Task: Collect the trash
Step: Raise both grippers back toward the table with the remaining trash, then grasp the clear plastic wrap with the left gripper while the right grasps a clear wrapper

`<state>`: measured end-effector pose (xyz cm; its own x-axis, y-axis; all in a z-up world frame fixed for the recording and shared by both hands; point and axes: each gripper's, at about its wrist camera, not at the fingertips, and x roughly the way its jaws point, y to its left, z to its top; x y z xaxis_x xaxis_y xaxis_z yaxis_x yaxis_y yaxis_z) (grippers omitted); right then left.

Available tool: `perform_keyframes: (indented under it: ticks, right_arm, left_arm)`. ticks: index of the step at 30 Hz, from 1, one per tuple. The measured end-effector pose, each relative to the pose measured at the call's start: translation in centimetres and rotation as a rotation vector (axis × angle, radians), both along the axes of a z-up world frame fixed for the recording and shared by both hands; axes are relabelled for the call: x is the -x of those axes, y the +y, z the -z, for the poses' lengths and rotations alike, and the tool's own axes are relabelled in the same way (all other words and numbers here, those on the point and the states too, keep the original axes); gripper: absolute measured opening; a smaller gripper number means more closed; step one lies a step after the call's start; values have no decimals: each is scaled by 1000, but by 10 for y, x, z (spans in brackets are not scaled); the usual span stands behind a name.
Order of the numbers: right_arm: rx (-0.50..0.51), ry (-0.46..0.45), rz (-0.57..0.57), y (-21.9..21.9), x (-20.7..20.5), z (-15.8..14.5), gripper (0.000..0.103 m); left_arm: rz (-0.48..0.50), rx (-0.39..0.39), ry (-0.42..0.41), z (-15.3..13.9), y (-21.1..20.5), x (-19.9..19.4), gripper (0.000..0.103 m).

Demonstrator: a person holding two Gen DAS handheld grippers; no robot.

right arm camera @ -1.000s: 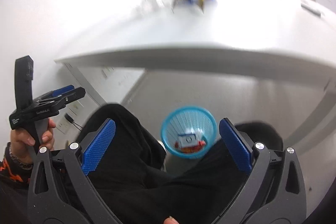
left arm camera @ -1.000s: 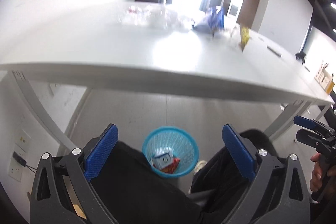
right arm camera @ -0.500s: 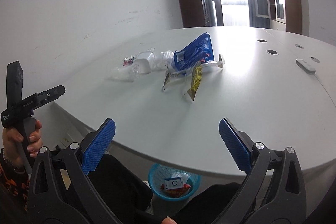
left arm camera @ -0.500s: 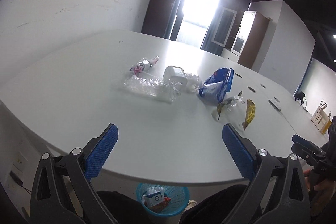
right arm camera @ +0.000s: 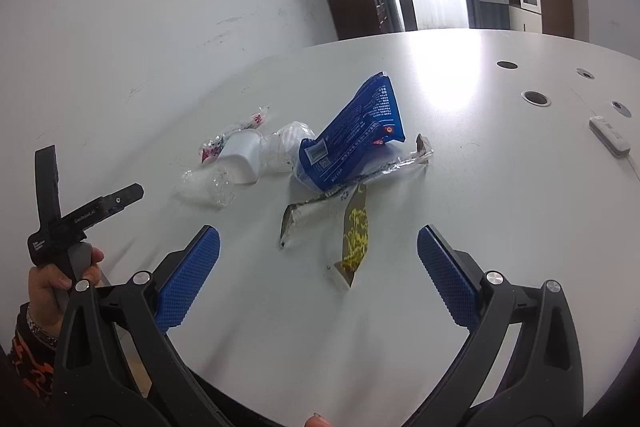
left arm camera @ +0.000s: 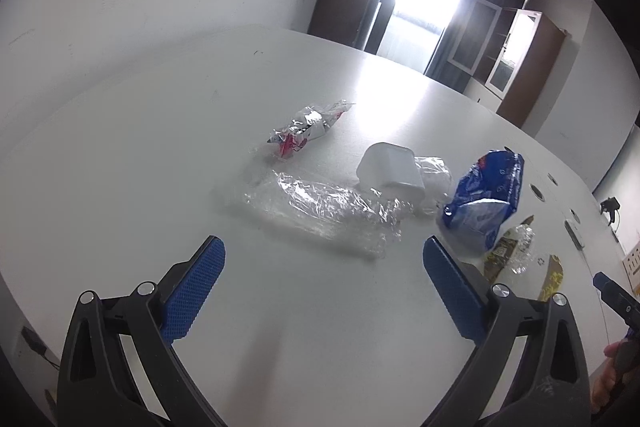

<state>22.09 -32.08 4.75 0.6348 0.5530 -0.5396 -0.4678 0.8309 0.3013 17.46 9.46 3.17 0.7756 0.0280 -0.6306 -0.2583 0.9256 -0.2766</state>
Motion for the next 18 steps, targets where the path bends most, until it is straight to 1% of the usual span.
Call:
perform_keyframes:
  ticks: [2, 5, 8, 10, 11, 13, 14, 16, 18]
  right_arm:
    - [11, 17, 7, 5, -17, -2, 95]
    - [25, 48, 18, 12, -42, 0, 95]
    - [44, 82, 30, 19, -68, 5, 95]
    - [44, 112, 30, 23, -81, 10, 94]
    - [43, 129, 27, 25, -88, 13, 94]
    - [41, 152, 29, 28, -100, 17, 93]
    - [48, 166, 32, 30, -107, 20, 89]
    - [56, 199, 32, 33, -118, 28, 85]
    - [58, 218, 28, 36, -125, 32, 85]
  left_arm:
    - [-28, 37, 30, 4, 8, -15, 97]
    - [-76, 116, 95, 12, 19, -40, 97]
    - [-109, 155, 137, 18, 25, -59, 97]
    - [-119, 217, 165, 22, 30, -70, 97]
    - [-129, 236, 183, 25, 32, -76, 97]
    - [-152, 224, 205, 28, 33, -83, 97]
    - [-162, 214, 215, 30, 33, -86, 97]
    - [-188, 214, 254, 36, 36, -93, 96]
    - [-208, 214, 294, 43, 37, -98, 95]
